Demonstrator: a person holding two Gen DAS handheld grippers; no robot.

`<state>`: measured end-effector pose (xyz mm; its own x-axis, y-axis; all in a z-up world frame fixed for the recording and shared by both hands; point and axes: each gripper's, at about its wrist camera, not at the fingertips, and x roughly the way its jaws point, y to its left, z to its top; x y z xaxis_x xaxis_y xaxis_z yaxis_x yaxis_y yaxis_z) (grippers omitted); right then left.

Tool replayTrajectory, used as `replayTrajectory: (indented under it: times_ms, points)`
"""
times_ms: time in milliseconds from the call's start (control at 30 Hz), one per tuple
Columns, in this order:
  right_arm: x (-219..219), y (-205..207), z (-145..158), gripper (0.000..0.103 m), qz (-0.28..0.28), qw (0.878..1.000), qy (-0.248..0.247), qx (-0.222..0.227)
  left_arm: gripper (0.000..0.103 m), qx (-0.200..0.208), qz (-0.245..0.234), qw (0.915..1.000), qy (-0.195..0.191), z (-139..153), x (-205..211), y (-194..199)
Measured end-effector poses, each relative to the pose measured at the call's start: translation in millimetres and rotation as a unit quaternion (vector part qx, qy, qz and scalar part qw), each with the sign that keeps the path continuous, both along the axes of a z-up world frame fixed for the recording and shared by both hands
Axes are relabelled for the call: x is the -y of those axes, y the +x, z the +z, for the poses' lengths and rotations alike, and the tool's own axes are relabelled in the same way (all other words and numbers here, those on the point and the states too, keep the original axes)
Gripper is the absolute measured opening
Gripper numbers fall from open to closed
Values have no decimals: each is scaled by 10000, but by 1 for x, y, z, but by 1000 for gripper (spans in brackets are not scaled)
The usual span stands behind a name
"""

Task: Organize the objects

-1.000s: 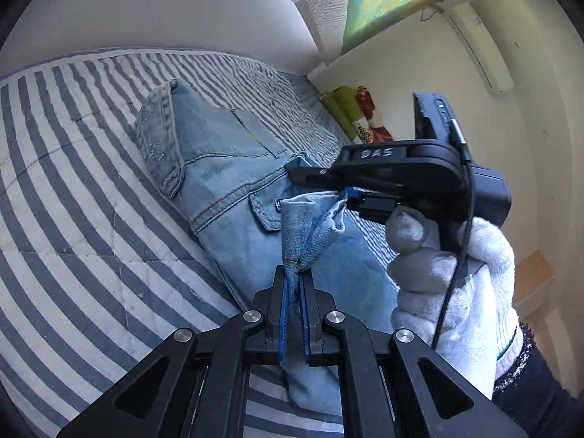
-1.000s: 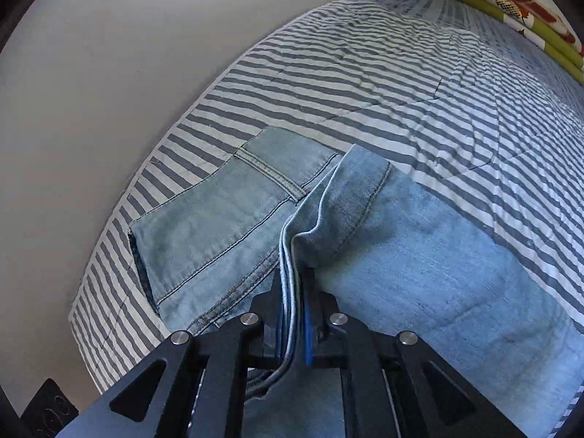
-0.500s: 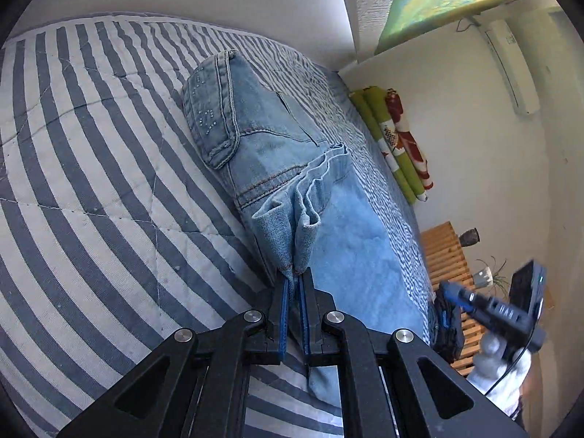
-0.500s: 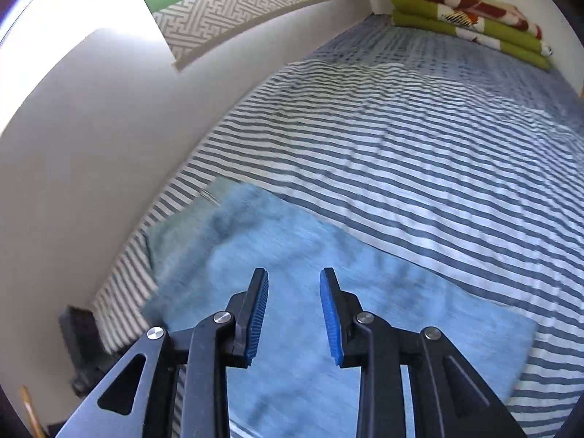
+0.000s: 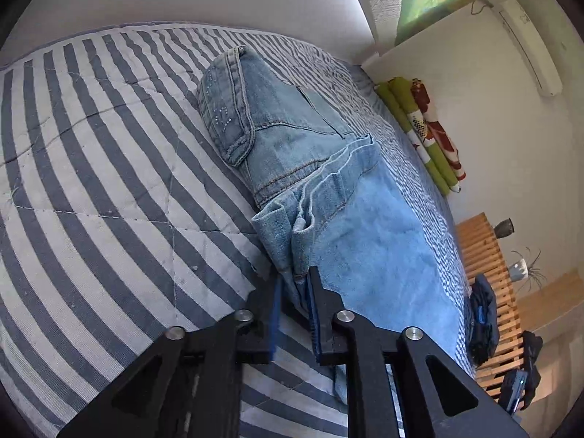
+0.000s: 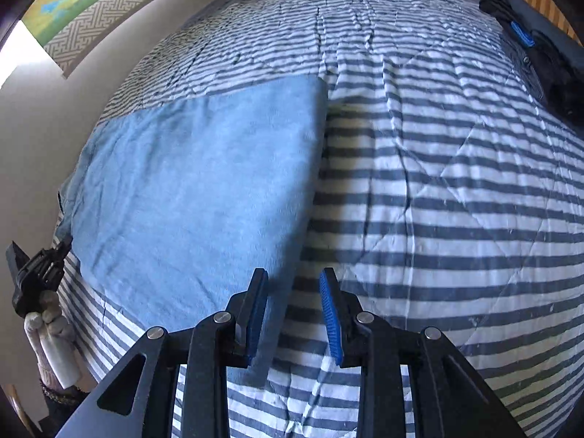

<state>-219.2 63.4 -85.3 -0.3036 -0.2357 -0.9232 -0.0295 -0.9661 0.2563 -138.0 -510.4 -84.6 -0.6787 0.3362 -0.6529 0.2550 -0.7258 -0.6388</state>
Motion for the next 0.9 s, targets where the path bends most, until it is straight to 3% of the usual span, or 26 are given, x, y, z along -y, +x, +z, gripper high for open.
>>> replayTrajectory:
  times_ms: [33,167,267,367,467,600,700,900]
  points:
    - [6,2,-6,27,147,9998,127,73,37,35,149,9998,-158,4,1,3]
    - [11,9,0,27,304,9989,327,-124,36,-369,696,9945,-687,41,2,26]
    - [5,5,24,27,130,9985,52,-527,36,-977,179,9887,-1124,79,-36,23]
    - [22,-14,48,27,355,9946,-191,-954,37,-1169,-663,9870,-884,88,-87,0]
    - [65,-40,70,27,904,9859,-112,-1402,37,-737,-1129,9895,-520,67,-125,-28]
    - [131,-80,79,27,1608,9697,132,-1836,36,-47,-947,9906,-991,35,-137,-47]
    - [182,-123,57,26,2019,9693,-56,-1405,28,147,-826,9925,-893,20,-128,-54]
    - [251,-195,3,26,2186,9713,-190,-913,27,187,-894,9912,-960,8,-126,-62]
